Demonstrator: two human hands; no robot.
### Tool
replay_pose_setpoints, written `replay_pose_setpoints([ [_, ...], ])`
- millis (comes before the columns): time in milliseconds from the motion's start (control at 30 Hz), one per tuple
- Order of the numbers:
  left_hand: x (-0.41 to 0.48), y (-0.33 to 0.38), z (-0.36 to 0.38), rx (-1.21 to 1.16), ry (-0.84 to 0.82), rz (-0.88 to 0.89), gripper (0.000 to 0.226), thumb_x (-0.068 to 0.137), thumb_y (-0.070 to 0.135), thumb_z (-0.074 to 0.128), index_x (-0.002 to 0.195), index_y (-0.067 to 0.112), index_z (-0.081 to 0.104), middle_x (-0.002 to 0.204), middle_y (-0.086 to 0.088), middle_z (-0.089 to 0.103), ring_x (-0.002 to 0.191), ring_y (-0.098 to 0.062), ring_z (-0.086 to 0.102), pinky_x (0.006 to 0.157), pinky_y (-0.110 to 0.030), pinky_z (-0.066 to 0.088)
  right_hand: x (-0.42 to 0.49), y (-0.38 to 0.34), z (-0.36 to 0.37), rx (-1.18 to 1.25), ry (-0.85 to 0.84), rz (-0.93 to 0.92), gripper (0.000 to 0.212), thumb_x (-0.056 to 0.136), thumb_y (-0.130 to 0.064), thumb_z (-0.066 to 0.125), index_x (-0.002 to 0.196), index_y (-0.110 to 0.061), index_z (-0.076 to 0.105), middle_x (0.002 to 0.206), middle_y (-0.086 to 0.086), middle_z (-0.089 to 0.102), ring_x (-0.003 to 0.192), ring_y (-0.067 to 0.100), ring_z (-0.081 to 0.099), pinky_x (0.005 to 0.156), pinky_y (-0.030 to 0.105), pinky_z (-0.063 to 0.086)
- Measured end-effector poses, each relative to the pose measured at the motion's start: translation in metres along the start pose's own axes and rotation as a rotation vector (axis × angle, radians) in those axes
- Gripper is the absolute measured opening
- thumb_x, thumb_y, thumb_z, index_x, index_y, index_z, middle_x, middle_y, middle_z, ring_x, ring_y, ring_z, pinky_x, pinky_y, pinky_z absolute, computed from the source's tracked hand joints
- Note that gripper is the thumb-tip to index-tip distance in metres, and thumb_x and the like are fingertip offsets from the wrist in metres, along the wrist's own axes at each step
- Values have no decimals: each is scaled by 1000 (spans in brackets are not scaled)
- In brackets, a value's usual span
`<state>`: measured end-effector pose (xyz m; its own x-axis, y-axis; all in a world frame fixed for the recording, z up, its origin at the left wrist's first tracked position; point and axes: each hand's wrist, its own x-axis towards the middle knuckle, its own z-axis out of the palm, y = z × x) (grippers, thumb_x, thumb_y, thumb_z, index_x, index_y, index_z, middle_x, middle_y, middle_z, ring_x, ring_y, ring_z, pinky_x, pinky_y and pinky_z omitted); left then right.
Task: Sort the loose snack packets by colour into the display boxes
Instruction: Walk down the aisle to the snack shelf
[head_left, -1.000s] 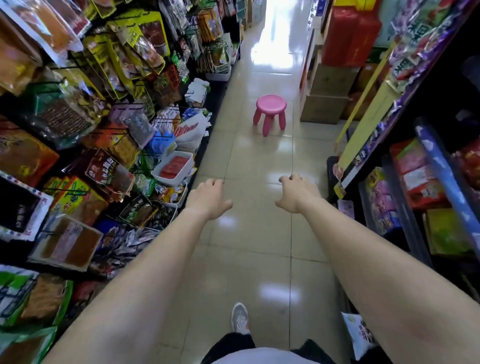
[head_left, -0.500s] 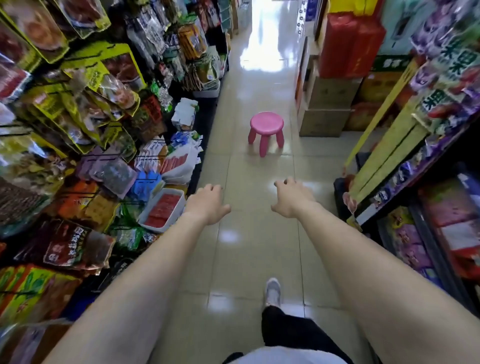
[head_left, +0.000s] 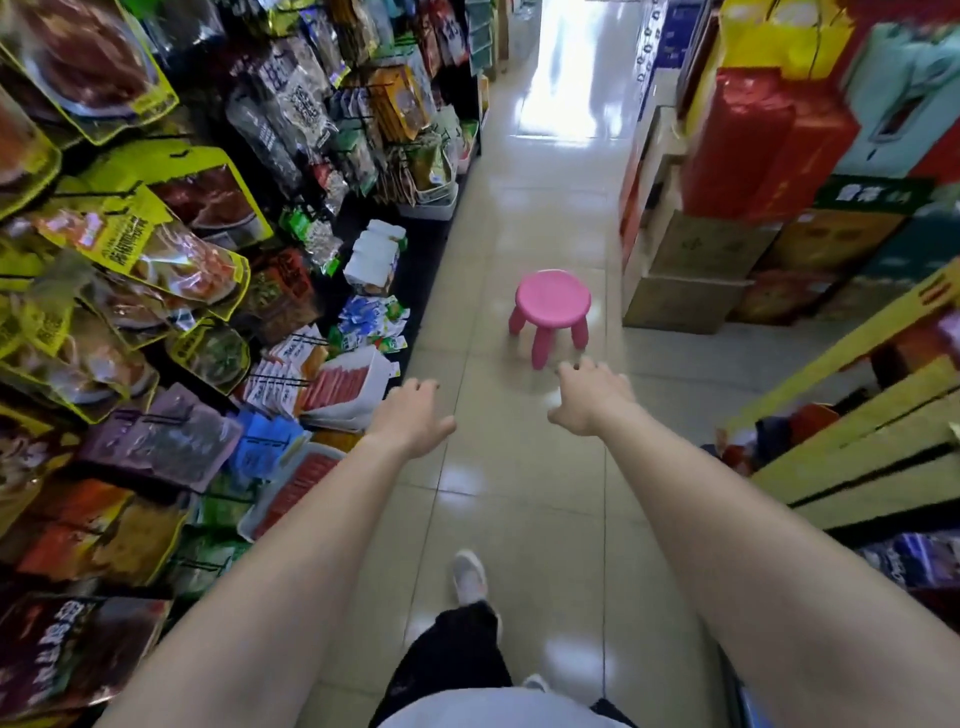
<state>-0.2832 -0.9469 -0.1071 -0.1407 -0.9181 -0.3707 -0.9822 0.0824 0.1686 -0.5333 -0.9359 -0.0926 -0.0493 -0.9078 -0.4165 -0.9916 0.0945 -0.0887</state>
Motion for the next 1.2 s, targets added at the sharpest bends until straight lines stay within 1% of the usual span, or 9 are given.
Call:
replay_pose_setpoints([
  [200,143,-16,-40,-31,-9,8,66,90,47,54,146,17,38,146,-10,42,131,-31,44,100,-48,45,139,-13,-47,-14,-20,25,69,85,-50,65,142,-18,42,148,12,40,134,34,41,105,48,38],
  [300,204,-22,-69,-1,-2,32,64,90,47,55,145,16,40,144,-10,46,130,-31,45,101,-46,44,193,-20,-78,3,-24,53,68,85,-49,66,141,-19,43,144,12,44,130,35,44,103,49,40],
  [433,289,-31,-110,53,12,53,62,91,49,54,142,17,42,141,-9,47,125,-31,49,97,-44,44,271,-38,-123,9,-9,51,62,88,-43,61,142,-21,43,140,11,45,125,34,47,99,48,42],
  [533,347,-34,-137,30,2,64,61,91,49,54,142,16,42,139,-8,48,124,-30,49,95,-44,45,325,-49,-151,11,-11,42,62,85,-36,65,141,-20,45,138,11,47,123,34,49,99,50,42],
  [700,448,-36,-173,42,6,73,60,92,47,55,141,17,42,138,-9,48,123,-31,49,92,-44,44,427,-52,-188,32,-13,33,62,87,-41,62,143,-21,44,144,10,45,131,33,45,101,47,40],
  [867,555,-45,-211,56,-34,18,62,92,48,55,144,18,41,140,-8,47,125,-31,48,96,-46,47,545,-42,-218,31,-30,43,63,85,-46,62,140,-20,46,141,10,48,130,33,47,100,45,43],
  [967,612,-43,-240,42,-54,-17,59,93,45,53,144,19,40,143,-6,45,127,-29,47,93,-44,47,611,-37,-251,40,-48,33,64,86,-47,62,141,-19,46,139,11,48,127,34,48,97,45,45],
  [1067,672,-36,-266,21,-51,-17,59,94,46,52,145,20,39,145,-5,44,127,-30,47,92,-44,48,674,-33,-283,39,-38,39,65,86,-48,63,142,-19,45,138,11,49,124,34,49,94,45,45],
  [1200,749,-34,-288,12,-81,-6,63,92,50,52,146,22,38,144,-4,44,129,-29,46,97,-49,47,750,-38,-315,39,-61,40,67,87,-50,63,144,-20,43,141,10,47,128,33,48,97,46,45],
])
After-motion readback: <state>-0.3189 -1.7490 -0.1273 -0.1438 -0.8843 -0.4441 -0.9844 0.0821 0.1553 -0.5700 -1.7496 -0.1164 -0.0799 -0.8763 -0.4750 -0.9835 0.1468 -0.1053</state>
